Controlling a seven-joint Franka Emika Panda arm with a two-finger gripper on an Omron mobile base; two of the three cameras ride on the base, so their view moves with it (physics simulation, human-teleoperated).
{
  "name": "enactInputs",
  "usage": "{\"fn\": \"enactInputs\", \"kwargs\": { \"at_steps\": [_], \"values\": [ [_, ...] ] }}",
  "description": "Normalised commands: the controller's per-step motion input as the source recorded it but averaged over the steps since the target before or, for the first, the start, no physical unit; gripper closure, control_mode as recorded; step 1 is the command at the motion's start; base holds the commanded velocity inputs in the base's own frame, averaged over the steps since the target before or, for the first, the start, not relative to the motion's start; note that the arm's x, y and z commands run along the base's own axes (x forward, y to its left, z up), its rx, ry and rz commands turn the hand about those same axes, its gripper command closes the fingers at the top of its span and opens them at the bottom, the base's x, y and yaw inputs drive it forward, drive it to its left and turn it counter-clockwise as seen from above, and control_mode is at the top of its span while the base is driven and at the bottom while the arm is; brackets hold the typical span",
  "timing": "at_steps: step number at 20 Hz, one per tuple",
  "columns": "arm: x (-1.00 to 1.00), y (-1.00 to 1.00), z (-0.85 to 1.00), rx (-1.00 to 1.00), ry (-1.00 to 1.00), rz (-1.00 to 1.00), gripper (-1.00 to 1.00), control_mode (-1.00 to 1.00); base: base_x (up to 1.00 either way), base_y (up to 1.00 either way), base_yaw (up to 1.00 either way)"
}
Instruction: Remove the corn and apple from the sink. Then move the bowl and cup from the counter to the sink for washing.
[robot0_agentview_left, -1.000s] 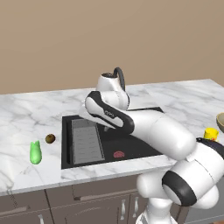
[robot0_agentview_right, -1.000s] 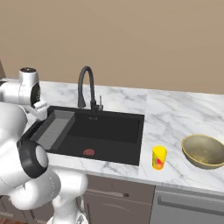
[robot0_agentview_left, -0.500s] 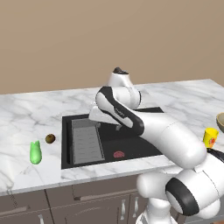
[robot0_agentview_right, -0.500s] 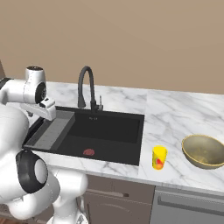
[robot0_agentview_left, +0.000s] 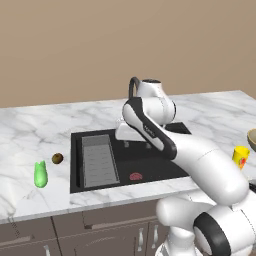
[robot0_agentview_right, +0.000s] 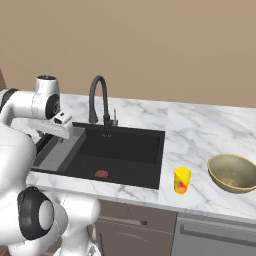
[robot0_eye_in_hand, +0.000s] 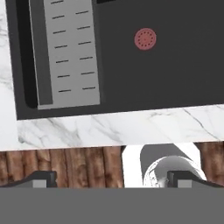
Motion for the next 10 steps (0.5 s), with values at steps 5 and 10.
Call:
{"fn": "enactInputs", "kwargs": {
  "at_steps": [5,10],
  "values": [
    [-0.2,-0.42,0.04,-0.02,0.0,0.04,-1.0,-1.0,0.0,0.0,0.0],
    [-0.18,-0.43,0.04,-0.03,0.0,0.0,-1.0,-1.0,0.0,0.0,0.0]
  ]
}}
